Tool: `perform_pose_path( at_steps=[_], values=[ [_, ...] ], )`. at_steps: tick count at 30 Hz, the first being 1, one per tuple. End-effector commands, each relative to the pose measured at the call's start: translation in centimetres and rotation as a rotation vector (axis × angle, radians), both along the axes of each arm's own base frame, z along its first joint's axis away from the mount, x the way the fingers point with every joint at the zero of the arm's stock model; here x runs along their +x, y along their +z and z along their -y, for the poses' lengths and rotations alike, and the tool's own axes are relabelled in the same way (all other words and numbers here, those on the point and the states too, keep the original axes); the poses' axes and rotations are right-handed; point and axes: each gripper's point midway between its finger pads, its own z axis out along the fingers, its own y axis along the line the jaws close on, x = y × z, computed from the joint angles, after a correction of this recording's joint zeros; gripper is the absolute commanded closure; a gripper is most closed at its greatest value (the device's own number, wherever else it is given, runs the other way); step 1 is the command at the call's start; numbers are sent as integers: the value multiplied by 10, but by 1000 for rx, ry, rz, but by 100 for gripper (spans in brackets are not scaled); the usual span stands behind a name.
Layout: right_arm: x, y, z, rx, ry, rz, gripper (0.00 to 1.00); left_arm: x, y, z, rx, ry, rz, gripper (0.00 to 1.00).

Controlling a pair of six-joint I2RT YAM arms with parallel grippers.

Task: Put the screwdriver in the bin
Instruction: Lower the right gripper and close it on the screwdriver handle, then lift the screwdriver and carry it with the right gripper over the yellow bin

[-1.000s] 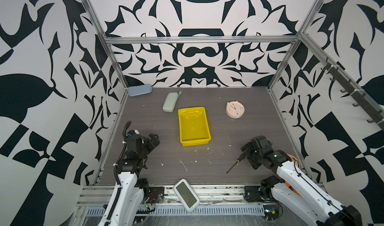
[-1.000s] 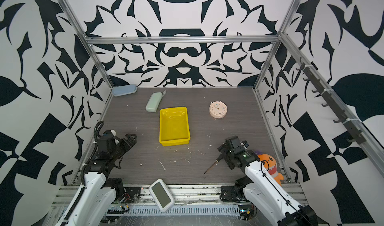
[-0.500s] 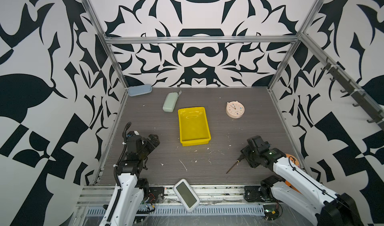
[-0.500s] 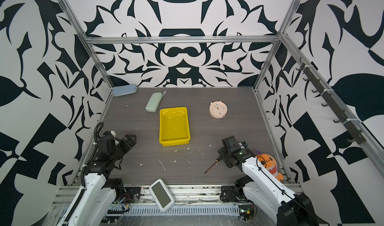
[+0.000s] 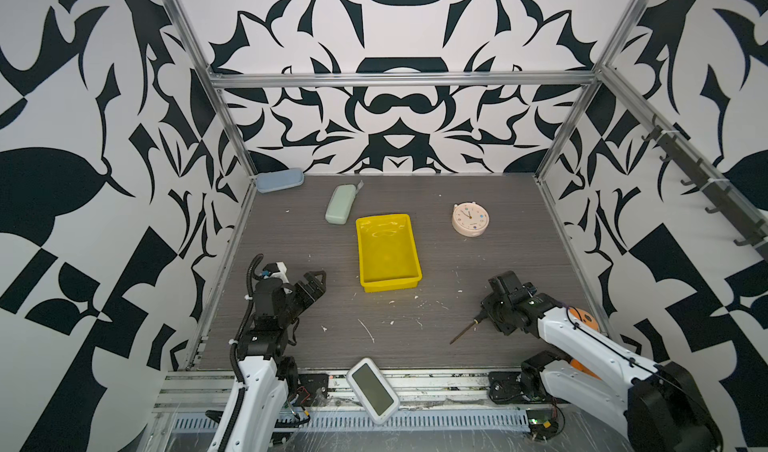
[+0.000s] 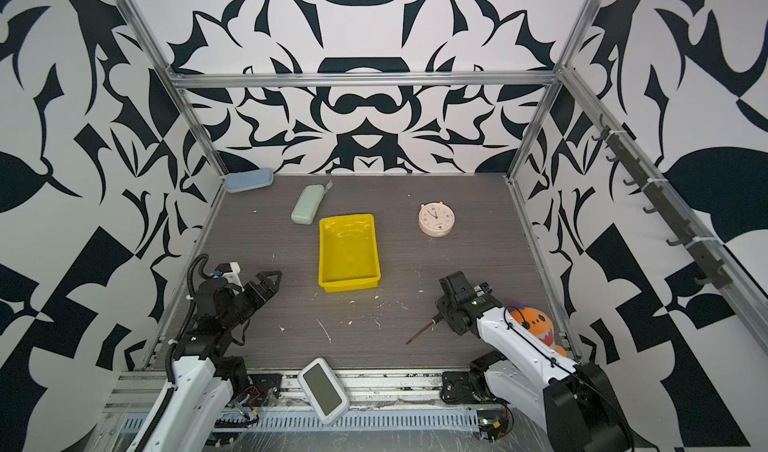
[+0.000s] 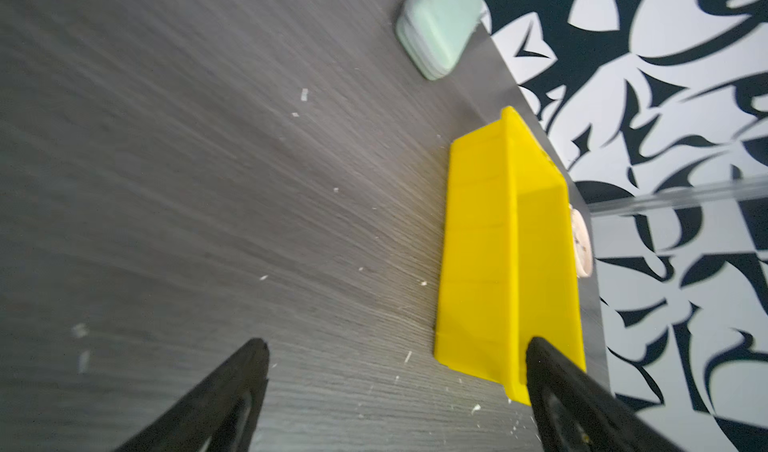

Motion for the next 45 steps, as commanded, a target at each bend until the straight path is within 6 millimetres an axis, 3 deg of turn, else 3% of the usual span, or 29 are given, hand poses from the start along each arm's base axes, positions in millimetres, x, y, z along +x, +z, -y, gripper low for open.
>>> perform_pose_path(
  at_steps=[1,9,12,16,24,29,34,41,45],
  values=[
    [3,-2,5,-38,4,20,70,3,20,27,-37,-178,131,1],
    [2,-2,4,-37,24,31,91,2,16,48,-52,-305,93,1],
    [6,13,-3,-21,84,57,100,6,11,48,-51,-294,60,1],
    [19,33,-9,-50,178,139,100,9,6,47,-49,-287,30,1],
    [26,79,-10,-149,280,194,100,11,1,42,-43,-248,3,1],
    [55,114,-15,-198,296,284,100,9,-2,41,-50,-242,-14,1],
    [86,145,-43,-217,369,323,100,9,-2,39,-43,-225,-14,1],
    [123,174,-109,-206,481,361,100,7,0,37,-38,-214,-1,1],
    [139,172,-148,-194,525,364,100,4,3,40,-47,-230,10,1]
  ],
)
